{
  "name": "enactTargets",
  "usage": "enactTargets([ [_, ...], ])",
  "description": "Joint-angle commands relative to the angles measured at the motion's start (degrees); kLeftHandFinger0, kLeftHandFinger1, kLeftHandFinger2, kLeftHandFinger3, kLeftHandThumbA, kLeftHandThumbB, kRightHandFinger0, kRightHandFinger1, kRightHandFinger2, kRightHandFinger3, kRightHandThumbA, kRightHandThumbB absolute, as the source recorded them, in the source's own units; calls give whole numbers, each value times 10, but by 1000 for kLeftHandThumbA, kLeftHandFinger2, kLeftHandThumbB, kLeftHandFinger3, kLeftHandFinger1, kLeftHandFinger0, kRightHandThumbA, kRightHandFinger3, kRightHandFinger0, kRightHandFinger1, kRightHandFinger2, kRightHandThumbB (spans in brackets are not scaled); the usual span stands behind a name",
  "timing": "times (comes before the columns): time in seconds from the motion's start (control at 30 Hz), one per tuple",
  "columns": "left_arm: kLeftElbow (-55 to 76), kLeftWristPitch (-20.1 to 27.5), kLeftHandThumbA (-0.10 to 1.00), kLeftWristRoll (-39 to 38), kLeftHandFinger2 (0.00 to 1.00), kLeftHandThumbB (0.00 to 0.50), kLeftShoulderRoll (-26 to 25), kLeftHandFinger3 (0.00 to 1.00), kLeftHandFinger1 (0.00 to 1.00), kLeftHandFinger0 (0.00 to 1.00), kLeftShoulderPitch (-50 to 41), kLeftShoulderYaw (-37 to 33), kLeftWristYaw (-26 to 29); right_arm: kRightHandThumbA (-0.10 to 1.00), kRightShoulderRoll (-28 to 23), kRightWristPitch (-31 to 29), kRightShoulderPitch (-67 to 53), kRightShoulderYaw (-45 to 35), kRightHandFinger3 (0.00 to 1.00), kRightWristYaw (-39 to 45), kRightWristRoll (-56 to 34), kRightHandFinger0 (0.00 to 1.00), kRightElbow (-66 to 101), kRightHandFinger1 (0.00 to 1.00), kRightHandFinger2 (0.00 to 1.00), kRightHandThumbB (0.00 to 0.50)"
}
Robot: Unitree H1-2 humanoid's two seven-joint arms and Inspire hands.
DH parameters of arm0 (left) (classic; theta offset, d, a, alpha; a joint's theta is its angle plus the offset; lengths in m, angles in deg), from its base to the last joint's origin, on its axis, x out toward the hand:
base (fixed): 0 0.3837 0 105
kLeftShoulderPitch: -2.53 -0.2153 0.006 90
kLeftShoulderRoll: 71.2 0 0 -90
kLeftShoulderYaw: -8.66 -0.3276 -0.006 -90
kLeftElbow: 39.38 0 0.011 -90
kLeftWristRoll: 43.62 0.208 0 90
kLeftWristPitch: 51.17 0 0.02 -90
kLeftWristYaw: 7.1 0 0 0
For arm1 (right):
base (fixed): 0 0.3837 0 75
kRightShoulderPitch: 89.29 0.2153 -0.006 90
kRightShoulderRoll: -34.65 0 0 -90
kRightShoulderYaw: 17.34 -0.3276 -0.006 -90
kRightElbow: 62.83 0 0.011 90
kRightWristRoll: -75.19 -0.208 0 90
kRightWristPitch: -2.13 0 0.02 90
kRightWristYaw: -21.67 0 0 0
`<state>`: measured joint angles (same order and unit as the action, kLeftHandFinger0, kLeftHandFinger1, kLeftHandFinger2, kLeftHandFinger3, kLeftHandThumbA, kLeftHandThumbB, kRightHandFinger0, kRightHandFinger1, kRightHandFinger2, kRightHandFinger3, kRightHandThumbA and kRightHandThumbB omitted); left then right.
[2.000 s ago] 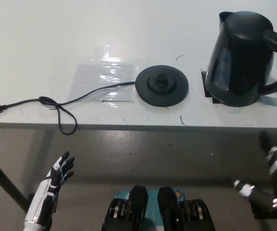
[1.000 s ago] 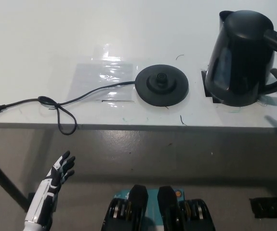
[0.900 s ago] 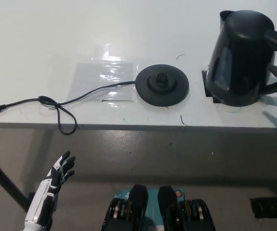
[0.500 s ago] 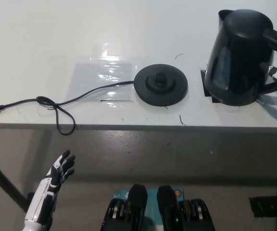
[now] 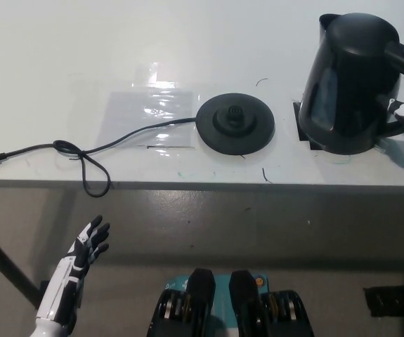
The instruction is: A kettle and its base are kept separately on the desk infront of the robot and the robot uses its right hand to lift the kettle by its handle and places it on its base to align it correctly.
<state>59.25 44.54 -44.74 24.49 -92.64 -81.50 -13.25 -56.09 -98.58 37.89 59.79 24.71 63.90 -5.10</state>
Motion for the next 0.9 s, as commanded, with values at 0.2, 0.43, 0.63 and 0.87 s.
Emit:
enactTargets([
  [0.2,8,17,1000,4,1000,190,-12,1000,1000,1000,7,0,-9,583,13,-4,46,-37,595,-69,-5,601,9,558,582,220],
  [0.43,12,14,1000,0,1000,174,-13,1000,1000,1000,8,1,-10,-100,28,2,53,-57,630,-135,23,0,21,149,654,174],
  [0.63,14,9,1000,-3,1000,171,-15,1000,1000,1000,12,1,-12,-100,24,15,54,-62,750,-126,5,0,18,229,730,167],
  [0.87,15,9,1000,-13,1000,164,-16,1000,1000,1000,14,3,-14,-100,21,26,57,-69,732,-126,-5,0,13,219,714,190],
])
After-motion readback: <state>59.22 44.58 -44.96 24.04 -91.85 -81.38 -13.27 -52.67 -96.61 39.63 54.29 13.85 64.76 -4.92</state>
